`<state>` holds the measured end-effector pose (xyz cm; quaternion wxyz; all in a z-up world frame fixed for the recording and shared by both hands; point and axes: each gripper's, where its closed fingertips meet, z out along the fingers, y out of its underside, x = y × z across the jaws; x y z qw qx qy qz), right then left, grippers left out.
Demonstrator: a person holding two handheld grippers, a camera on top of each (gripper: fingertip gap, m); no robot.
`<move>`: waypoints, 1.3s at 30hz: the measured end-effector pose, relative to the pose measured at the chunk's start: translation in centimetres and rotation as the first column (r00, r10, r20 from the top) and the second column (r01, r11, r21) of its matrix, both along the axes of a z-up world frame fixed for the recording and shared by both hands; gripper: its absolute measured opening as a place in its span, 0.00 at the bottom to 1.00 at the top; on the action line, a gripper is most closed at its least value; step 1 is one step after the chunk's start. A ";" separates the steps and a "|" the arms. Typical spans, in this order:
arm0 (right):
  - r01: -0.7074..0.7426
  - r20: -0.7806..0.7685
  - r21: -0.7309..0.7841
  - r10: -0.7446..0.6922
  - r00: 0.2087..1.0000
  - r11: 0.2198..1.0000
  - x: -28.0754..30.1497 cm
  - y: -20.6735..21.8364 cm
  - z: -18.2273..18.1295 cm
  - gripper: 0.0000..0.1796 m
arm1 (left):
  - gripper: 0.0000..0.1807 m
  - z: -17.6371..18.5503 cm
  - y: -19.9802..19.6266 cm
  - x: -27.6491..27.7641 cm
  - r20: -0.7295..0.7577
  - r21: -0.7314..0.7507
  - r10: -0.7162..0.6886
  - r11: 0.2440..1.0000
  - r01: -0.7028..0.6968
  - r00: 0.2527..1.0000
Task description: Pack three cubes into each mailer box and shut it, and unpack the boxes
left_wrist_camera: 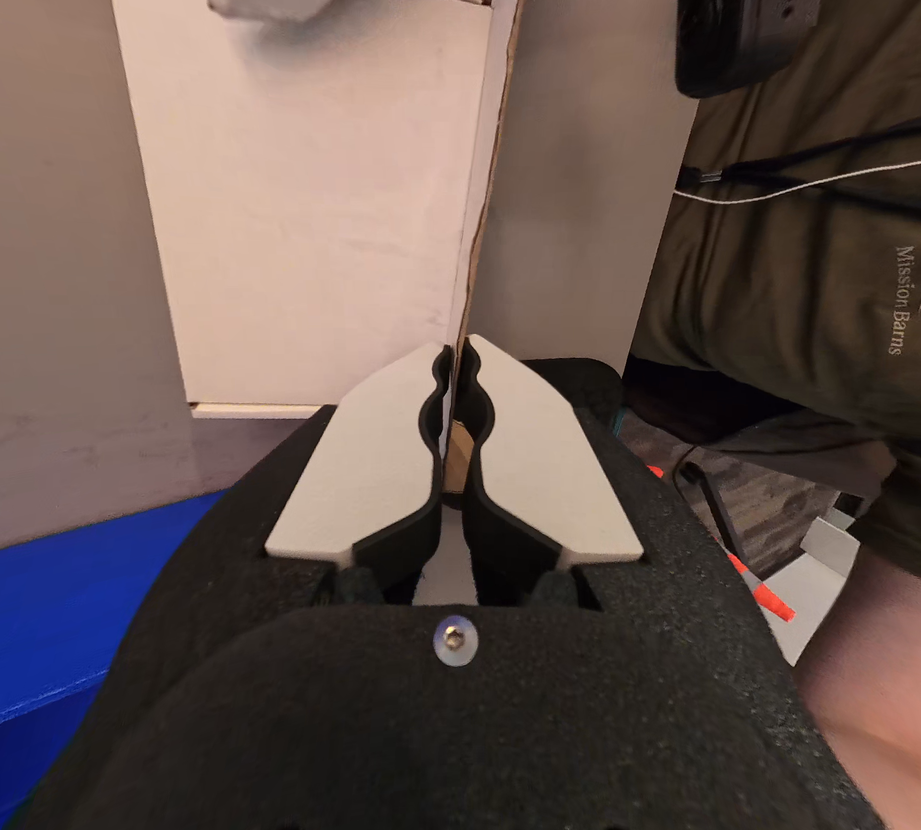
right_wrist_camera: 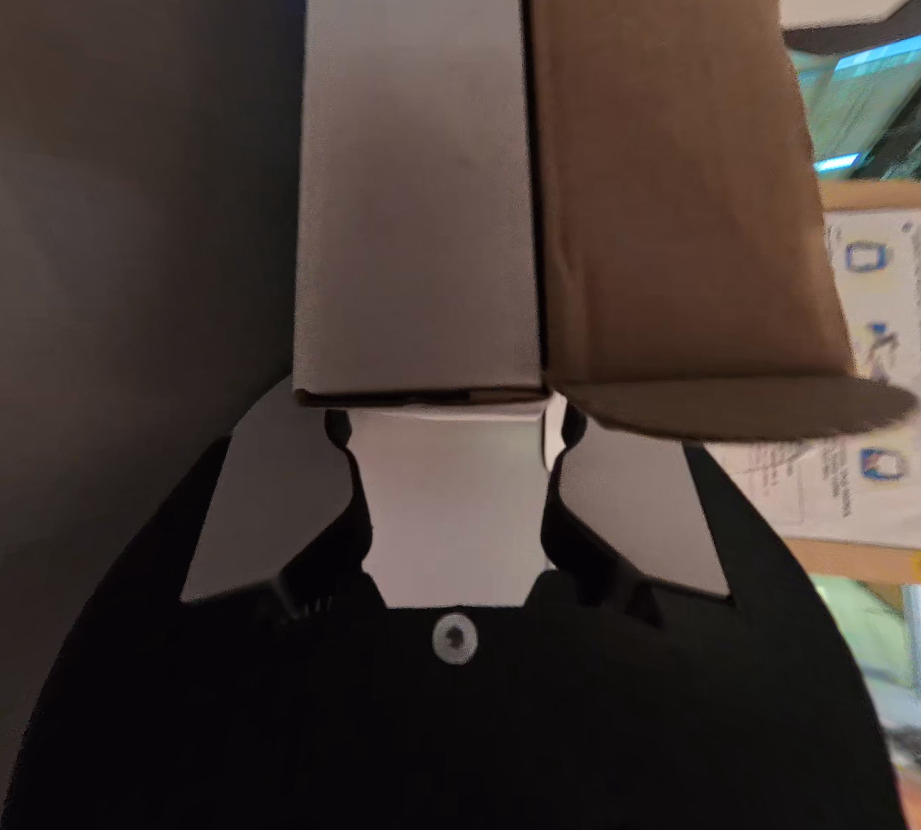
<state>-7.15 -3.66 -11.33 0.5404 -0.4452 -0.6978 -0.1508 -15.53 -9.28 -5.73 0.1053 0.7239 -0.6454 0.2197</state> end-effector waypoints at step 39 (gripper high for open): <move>0.196 0.020 -0.103 -0.195 0.981 0.975 -3.3 -3.7 2.0 0.40 | 0.01 3.3 3.5 2.5 0.025 0.011 -0.111 0.994 0.110 0.994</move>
